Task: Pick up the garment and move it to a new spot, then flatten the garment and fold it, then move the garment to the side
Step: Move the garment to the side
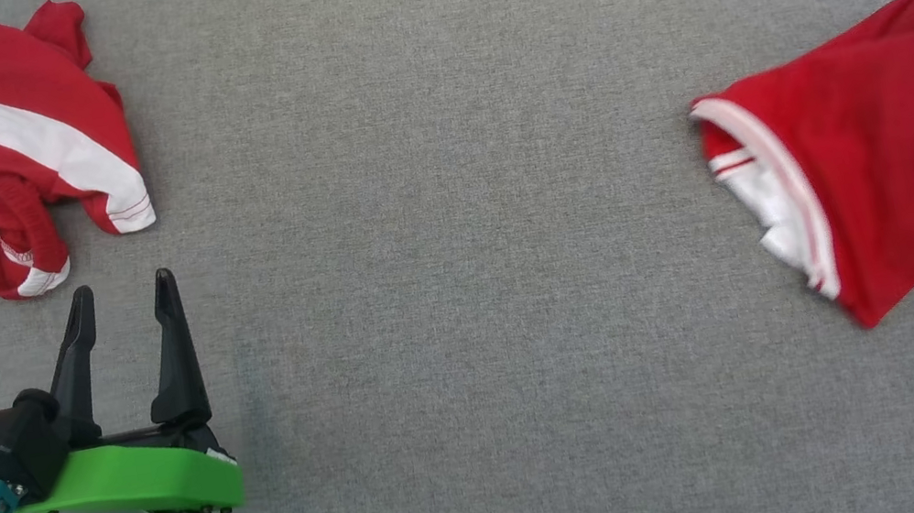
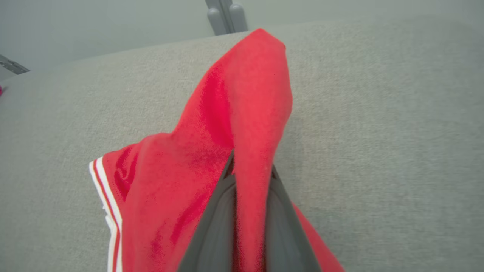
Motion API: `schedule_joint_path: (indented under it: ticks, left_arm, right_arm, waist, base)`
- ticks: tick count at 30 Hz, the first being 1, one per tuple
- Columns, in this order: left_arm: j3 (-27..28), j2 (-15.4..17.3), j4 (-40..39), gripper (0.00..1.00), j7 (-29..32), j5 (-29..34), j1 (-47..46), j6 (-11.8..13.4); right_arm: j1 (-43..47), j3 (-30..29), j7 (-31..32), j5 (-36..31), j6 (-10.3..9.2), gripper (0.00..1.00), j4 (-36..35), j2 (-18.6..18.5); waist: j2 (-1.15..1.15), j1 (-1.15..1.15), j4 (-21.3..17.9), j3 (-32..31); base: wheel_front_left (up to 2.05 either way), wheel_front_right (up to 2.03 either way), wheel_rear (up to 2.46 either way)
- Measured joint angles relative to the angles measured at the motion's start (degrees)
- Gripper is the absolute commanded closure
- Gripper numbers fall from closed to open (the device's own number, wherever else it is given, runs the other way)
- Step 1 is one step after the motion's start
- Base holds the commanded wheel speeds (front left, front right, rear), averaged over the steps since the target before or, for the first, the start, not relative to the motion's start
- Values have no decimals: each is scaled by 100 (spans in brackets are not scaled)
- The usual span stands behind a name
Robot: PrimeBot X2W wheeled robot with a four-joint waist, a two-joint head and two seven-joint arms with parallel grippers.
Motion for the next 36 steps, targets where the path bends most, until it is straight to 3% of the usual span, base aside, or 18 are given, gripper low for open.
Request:
schedule_joint_path:
  ticks: [1,4,11,19,20,21,22,23,31,36]
  left_arm:
    - [-21,3,-5,0,1,1,-2,0]
    - [-121,2,-26,0,27,7,-6,0]
    - [-260,2,-90,0,85,29,-109,-4]
    - [-156,63,-170,0,134,56,-112,-4]
    - [-152,65,-176,0,135,56,-112,-4]
    - [-149,69,-179,0,140,56,-112,-4]
    - [-147,71,-190,0,180,56,-113,-4]
    - [-148,75,-193,0,181,57,-113,-4]
    - [-55,80,-211,0,185,57,-126,-3]
    - [58,53,-177,0,169,56,-123,-3]
  right_arm:
    - [-336,-231,3,-334,-133,100,91,-493]
    - [-670,-447,47,-577,-327,100,302,-889]
    - [-639,-538,186,-1060,-689,100,1023,-1339]
    - [-630,-738,8,-1217,-798,100,1535,-1532]
    - [-630,-732,-35,-1250,-799,91,1579,-1529]
    - [-628,-724,-92,-1328,-806,66,1615,-1525]
    - [-628,-714,-172,-1461,-843,12,1649,-1528]
    - [-627,-703,-271,-1601,-857,0,1680,-1544]
    - [-677,-835,-987,-2351,-949,0,1751,-1517]
    - [-937,-1134,-1535,-2560,-948,0,1570,-1094]
  waist:
    - [0,0,-35,19]
    - [0,0,-78,58]
    - [0,0,-79,160]
    - [0,0,-91,294]
    - [0,0,-100,305]
    - [0,0,-110,314]
    - [0,0,-119,323]
    - [0,0,-129,333]
    - [0,0,-230,340]
    - [0,0,-335,272]
  base:
    - [0,0,0]
    - [0,0,0]
    - [0,0,0]
    - [0,0,0]
    - [0,0,0]
    - [0,0,0]
    - [0,0,0]
    - [0,0,0]
    - [0,0,0]
    - [0,0,0]
